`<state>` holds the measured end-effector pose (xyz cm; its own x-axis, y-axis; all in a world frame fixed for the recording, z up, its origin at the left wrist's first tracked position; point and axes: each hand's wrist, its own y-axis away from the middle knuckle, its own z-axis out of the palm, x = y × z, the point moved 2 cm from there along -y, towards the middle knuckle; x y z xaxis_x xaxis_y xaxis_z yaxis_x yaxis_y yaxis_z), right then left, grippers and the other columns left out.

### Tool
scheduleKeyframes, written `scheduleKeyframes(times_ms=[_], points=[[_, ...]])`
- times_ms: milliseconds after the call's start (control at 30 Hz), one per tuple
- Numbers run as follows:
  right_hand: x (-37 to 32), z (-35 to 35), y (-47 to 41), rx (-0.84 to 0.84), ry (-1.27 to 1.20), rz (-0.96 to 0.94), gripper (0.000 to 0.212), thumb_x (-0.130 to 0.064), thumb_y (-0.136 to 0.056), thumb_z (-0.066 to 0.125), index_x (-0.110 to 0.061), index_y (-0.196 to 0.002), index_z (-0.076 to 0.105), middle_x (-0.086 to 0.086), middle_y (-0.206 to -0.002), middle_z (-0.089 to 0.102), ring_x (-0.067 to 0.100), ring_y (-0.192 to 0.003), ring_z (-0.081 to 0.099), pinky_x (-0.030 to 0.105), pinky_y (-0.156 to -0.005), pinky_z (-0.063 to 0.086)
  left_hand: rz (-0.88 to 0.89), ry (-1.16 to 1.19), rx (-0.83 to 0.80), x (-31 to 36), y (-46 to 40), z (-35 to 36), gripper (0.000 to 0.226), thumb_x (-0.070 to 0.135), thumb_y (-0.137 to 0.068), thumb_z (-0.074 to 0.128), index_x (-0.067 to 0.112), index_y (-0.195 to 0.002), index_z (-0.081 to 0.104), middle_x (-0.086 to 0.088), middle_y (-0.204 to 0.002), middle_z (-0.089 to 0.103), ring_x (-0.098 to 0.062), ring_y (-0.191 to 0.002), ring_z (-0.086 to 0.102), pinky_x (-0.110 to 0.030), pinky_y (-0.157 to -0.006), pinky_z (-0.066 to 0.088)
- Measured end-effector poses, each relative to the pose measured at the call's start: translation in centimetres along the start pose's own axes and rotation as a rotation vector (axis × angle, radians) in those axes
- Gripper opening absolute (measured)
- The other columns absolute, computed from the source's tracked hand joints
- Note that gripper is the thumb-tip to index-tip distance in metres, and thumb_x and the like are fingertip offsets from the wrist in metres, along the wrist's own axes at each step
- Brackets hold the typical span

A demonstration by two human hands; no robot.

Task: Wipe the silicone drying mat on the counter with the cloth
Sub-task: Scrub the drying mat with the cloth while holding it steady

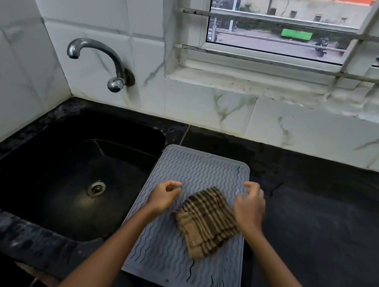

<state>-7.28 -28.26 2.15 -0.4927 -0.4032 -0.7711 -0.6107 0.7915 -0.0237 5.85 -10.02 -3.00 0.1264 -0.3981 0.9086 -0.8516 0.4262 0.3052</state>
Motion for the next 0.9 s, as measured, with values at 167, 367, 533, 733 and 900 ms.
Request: scheduleKeyframes(times_ms=[167,367,533,733,900], points=[[1.1,6.4,3.4,-0.441,0.474,-0.34,0.074,-0.068,-0.087,0.028,-0.029,-0.149,0.015,-0.002,-0.159,0.007,0.033,-0.145,0.001,0.056,-0.113,0.001,0.153,-0.198,0.117,0.1,-2.4,-0.1,0.017,0.023,-0.096,0.054,0.025,-0.11,0.064,0.006,-0.112,0.065,-0.013,-0.105,0.06,-0.028,-0.085,0.048],[2.2,8.3,4.5,-0.317,0.638,-0.408,0.052,-0.04,-0.1,0.023,-0.027,-0.15,0.015,0.004,-0.16,0.008,0.032,-0.147,0.0,0.058,-0.113,-0.001,0.27,-0.537,0.108,1.8,-6.8,0.1,0.038,0.025,-0.095,0.052,0.022,-0.133,0.053,-0.002,-0.142,0.047,-0.02,-0.127,0.045,-0.038,-0.106,0.04],[1.0,8.0,3.7,-0.29,0.531,-0.354,0.05,-0.044,-0.099,0.028,-0.028,-0.145,0.031,-0.011,-0.155,0.016,0.024,-0.147,0.01,0.047,-0.116,0.003,0.33,-0.767,0.02,2.3,-10.9,-0.2,0.053,0.028,-0.101,0.04,0.017,-0.151,0.027,-0.004,-0.159,0.024,-0.021,-0.147,0.02,-0.038,-0.121,0.016],[-0.6,9.1,5.7,-0.293,0.707,-0.327,0.08,-0.066,-0.066,0.056,-0.017,-0.129,0.058,0.011,-0.14,0.051,0.035,-0.125,0.051,0.06,-0.103,0.026,0.439,-0.89,0.023,0.7,-13.9,-0.9,0.058,0.039,-0.101,0.033,0.02,-0.154,0.017,0.0,-0.161,0.019,-0.016,-0.149,0.011,-0.036,-0.123,0.006],[-0.9,8.7,1.5,-0.016,0.176,-0.179,0.053,0.0,-0.071,0.065,-0.022,-0.119,0.061,-0.001,-0.112,0.063,0.024,-0.107,0.058,0.043,-0.089,0.045,0.468,-0.88,0.077,0.2,-14.6,-0.7,0.054,0.036,-0.102,0.027,0.023,-0.153,0.018,0.004,-0.161,0.019,-0.013,-0.149,0.012,-0.032,-0.121,0.004]])
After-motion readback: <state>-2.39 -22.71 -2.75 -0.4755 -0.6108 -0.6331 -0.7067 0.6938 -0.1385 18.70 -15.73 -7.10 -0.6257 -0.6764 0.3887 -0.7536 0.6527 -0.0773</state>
